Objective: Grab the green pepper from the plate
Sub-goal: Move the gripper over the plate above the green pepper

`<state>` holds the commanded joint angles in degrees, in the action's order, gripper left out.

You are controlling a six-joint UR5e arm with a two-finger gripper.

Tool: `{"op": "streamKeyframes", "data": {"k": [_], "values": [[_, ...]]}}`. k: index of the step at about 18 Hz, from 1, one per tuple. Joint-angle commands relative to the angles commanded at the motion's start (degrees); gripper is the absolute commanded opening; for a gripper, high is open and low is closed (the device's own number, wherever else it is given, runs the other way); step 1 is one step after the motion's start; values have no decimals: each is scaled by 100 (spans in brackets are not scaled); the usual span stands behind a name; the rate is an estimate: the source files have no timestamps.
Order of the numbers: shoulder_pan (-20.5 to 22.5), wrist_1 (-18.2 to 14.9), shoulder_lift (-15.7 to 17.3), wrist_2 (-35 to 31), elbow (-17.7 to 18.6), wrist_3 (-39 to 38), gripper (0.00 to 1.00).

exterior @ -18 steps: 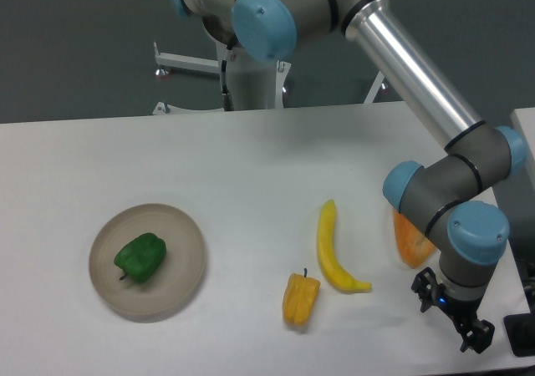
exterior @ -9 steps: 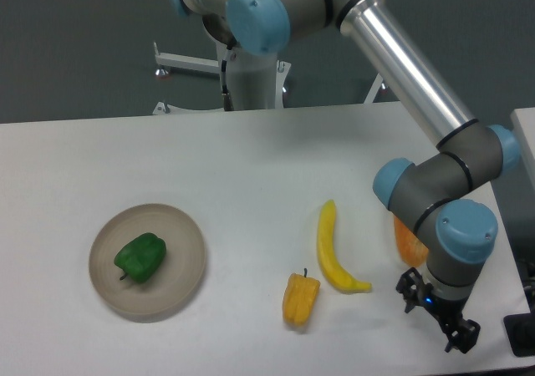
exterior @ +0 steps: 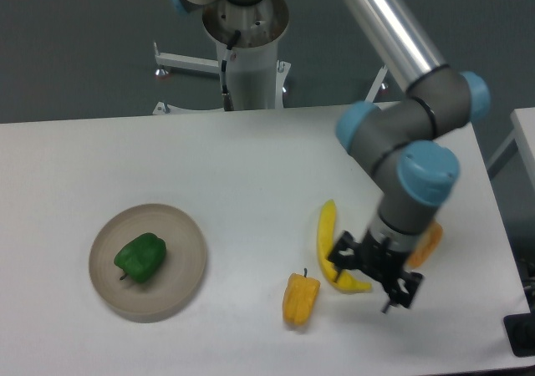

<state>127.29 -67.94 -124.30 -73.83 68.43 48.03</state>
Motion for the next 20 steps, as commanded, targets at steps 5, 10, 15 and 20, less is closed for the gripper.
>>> {"op": "streamKeyframes", "data": {"k": [5, 10, 15, 20], "values": [[-827, 588, 608, -9, 1196, -1004, 100], [-1566, 1300, 820, -26, 1945, -1435, 100], [-1831, 1468, 688, -44, 2033, -1516, 100], [-1936, 1652, 503, -53, 2016, -1498, 100]]}}
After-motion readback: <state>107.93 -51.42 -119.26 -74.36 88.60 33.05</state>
